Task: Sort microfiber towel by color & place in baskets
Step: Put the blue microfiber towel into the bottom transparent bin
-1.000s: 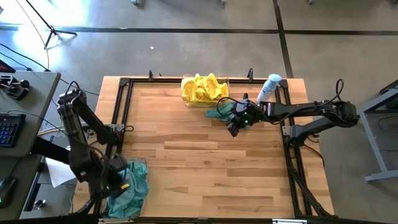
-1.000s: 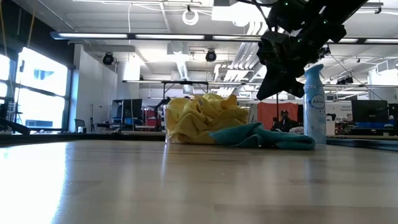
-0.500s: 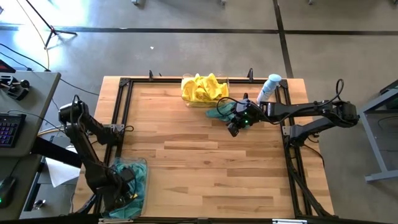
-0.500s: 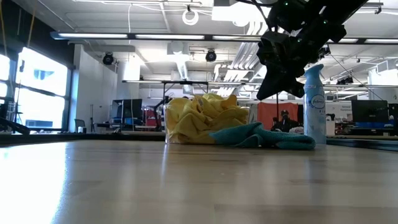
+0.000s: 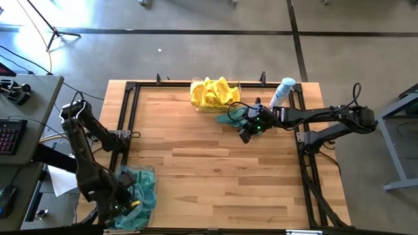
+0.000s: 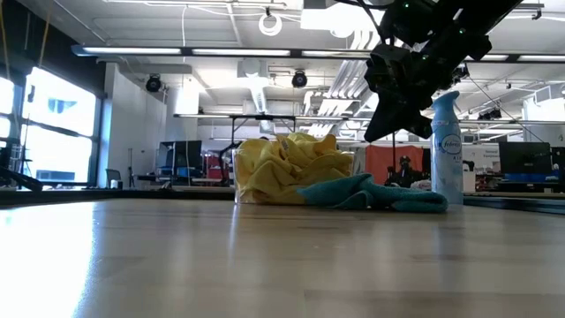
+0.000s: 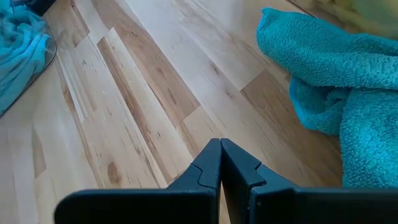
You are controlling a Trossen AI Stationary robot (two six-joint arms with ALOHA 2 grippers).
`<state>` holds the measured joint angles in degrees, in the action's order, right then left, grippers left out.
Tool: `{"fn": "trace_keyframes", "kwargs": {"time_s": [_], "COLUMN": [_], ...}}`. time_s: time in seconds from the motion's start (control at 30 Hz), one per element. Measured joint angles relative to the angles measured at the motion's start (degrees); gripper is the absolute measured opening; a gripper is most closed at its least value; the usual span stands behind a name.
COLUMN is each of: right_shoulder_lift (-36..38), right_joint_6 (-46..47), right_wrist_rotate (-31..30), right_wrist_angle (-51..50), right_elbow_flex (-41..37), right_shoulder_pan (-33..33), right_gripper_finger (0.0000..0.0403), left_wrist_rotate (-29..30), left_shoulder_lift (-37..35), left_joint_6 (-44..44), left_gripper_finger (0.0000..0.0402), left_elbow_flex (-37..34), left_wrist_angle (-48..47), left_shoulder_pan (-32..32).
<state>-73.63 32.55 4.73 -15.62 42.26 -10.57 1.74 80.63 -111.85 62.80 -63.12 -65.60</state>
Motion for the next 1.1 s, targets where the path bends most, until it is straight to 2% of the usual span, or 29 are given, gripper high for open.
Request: {"fn": "trace_keyframes", "kwargs": {"time_s": [0.2,0.37,0.5,0.6,0.73,0.87,1.1], "right_shoulder_lift": [0.0,0.0,0.0,0.0,0.0,0.0,-0.3], "right_joint_6": [0.0,-1.6,-2.9,-2.7,-2.6,-3.0,-8.0], "right_wrist_rotate": [0.0,-0.1,-0.4,-3.1,-7.3,-10.4,-18.1], "right_wrist_angle": [0.0,0.0,-0.6,-3.8,-11.1,-15.4,-14.7], "right_elbow_flex": [0.0,0.0,0.0,0.0,0.0,0.0,0.0], "right_shoulder_pan": [0.0,0.0,0.0,0.0,-0.5,-2.2,-5.2], "right_gripper_finger": [0.0004,0.0004,0.0004,0.0006,0.002,0.0054,0.013], "left_wrist_rotate": [4.5,12.4,18.5,23.6,25.8,26.2,27.6], "left_shoulder_lift": [-0.1,-0.1,-0.1,-0.1,-0.2,-0.2,-0.2], "left_joint_6": [0.0,3.5,10.1,13.2,14.9,24.8,46.2], "left_gripper_finger": [0.0069,0.0069,0.0069,0.0069,0.0069,0.0069,0.0069], "left_elbow_flex": [8.8,12.9,13.0,12.1,11.0,11.0,11.0], "left_wrist_angle": [-8.8,-13.9,-14.1,-13.1,-13.2,-11.1,-1.7], "left_shoulder_pan": [0.3,2.4,6.1,9.9,16.5,23.2,34.9]}}
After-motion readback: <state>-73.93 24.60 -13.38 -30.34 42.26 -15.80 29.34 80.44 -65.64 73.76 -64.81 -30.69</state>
